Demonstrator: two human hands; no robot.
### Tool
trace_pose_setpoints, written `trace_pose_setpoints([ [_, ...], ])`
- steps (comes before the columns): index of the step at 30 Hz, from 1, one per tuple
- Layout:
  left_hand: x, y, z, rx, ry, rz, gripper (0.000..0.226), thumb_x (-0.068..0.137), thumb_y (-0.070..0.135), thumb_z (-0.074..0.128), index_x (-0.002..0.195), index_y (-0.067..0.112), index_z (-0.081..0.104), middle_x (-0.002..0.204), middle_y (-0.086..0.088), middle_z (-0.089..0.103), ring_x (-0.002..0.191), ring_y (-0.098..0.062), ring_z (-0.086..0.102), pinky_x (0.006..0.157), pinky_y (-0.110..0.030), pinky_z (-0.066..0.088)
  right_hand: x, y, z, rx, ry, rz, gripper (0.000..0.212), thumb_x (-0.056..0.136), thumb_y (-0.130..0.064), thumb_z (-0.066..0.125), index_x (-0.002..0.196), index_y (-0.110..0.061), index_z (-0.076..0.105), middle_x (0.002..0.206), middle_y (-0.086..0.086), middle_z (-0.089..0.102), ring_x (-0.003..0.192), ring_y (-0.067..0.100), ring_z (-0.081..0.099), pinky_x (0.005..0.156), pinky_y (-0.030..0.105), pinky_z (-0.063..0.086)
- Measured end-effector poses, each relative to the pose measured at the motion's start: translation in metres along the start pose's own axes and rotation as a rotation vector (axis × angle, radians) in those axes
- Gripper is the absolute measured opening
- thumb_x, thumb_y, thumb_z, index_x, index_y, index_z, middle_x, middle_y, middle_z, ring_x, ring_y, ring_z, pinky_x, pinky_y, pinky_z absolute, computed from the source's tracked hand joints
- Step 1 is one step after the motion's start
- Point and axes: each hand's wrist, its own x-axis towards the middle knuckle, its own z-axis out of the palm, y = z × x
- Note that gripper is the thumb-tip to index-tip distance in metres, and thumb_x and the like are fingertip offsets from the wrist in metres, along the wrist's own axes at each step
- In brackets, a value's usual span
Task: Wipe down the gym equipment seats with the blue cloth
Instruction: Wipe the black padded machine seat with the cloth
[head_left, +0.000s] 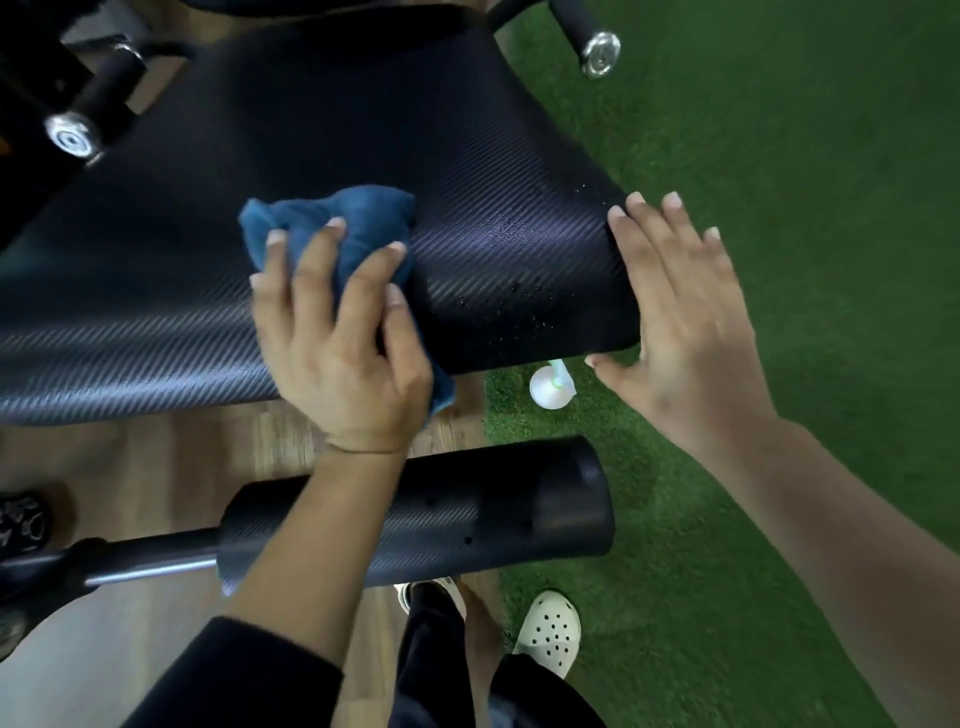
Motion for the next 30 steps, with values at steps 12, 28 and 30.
trace_pose_setpoints([
  [12, -0.001, 0.047, 0.009, -0.072, -0.244, 0.205, 0.037, 0.095, 0.029, 0.04, 0.119, 0.02, 0.067, 0.13, -0.012, 0.058, 0.125, -0.039, 0.047, 0.105, -0.054, 0.033, -0.002, 0.005, -0.005, -0.023, -0.012, -0.009, 0.101, 0.062, -0.02, 0.086, 0.145, -0.001, 0.032, 0.152, 0.013, 0.033, 0.145, 0.031, 0.021, 0.116, 0.053, 0.02],
  [28, -0.002, 0.092, 0.029, -0.035, -0.196, 0.059, 0.033, 0.091, 0.025, 0.045, 0.111, 0.022, 0.071, 0.126, -0.007, 0.062, 0.123, -0.038, 0.049, 0.101, -0.052, 0.037, -0.005, 0.013, -0.008, -0.028, -0.014, 0.021, 0.097, 0.067, -0.024, 0.083, 0.145, 0.0, 0.032, 0.151, 0.013, 0.035, 0.145, 0.029, 0.022, 0.117, 0.049, 0.019],
  [30, 0.0, 0.1, 0.03, -0.049, -0.228, 0.084, 0.033, 0.09, 0.024, 0.047, 0.114, 0.021, 0.07, 0.127, -0.008, 0.061, 0.124, -0.038, 0.049, 0.103, -0.052, 0.037, -0.006, 0.015, -0.009, -0.034, -0.012, 0.033, 0.096, 0.067, -0.025, 0.083, 0.145, 0.0, 0.033, 0.15, 0.013, 0.036, 0.144, 0.029, 0.022, 0.117, 0.05, 0.019],
])
